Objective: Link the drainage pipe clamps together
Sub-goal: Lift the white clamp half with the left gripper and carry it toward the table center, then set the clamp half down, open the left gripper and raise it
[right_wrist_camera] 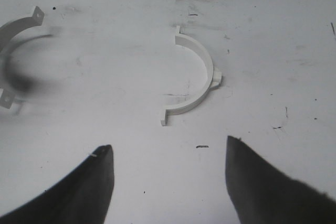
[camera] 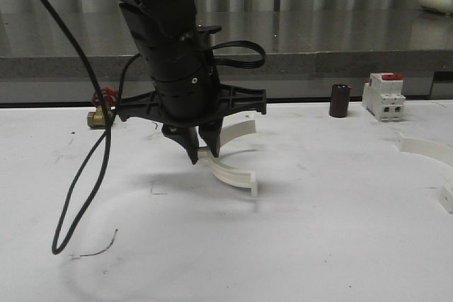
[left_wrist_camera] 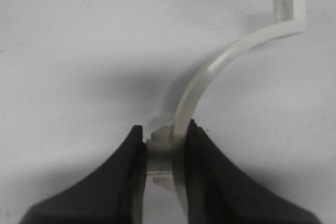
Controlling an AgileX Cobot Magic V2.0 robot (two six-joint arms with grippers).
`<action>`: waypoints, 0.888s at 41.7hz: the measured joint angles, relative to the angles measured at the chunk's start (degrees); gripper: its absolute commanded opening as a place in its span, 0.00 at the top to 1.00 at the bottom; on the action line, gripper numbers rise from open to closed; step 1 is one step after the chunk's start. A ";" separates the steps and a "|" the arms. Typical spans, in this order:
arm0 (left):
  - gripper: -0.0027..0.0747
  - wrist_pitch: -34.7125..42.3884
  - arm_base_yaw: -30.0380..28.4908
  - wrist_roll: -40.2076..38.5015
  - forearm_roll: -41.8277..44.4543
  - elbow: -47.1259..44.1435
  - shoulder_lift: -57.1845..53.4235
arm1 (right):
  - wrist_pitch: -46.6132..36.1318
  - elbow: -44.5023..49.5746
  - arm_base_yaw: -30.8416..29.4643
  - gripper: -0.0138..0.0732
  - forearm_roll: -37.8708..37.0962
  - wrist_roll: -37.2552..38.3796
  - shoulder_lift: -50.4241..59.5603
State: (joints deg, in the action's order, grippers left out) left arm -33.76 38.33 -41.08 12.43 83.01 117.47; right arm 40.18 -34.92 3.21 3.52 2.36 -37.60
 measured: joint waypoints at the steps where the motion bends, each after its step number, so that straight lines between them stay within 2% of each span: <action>1: 0.85 -0.22 0.00 -0.11 -0.02 0.00 0.14 | 0.00 0.00 0.00 0.28 0.00 0.00 0.00; 10: 0.81 -0.92 0.00 -1.62 0.14 0.11 1.52 | 0.00 0.00 0.00 0.28 0.00 0.00 0.00; 19: 0.62 -0.82 0.00 -2.14 0.23 0.19 1.70 | 0.00 0.00 0.00 0.28 0.00 0.00 0.00; 22: 0.60 -0.81 0.00 -2.29 0.23 0.23 2.01 | 0.00 0.00 0.00 0.28 0.00 0.00 0.00; 37: 0.60 -1.71 0.00 -2.42 -0.23 0.33 1.16 | 0.00 0.00 0.00 0.28 0.00 0.00 0.00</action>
State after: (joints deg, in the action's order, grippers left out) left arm -35.48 38.33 -43.50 12.20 83.34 118.62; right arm 40.18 -34.92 3.21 3.52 2.36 -37.60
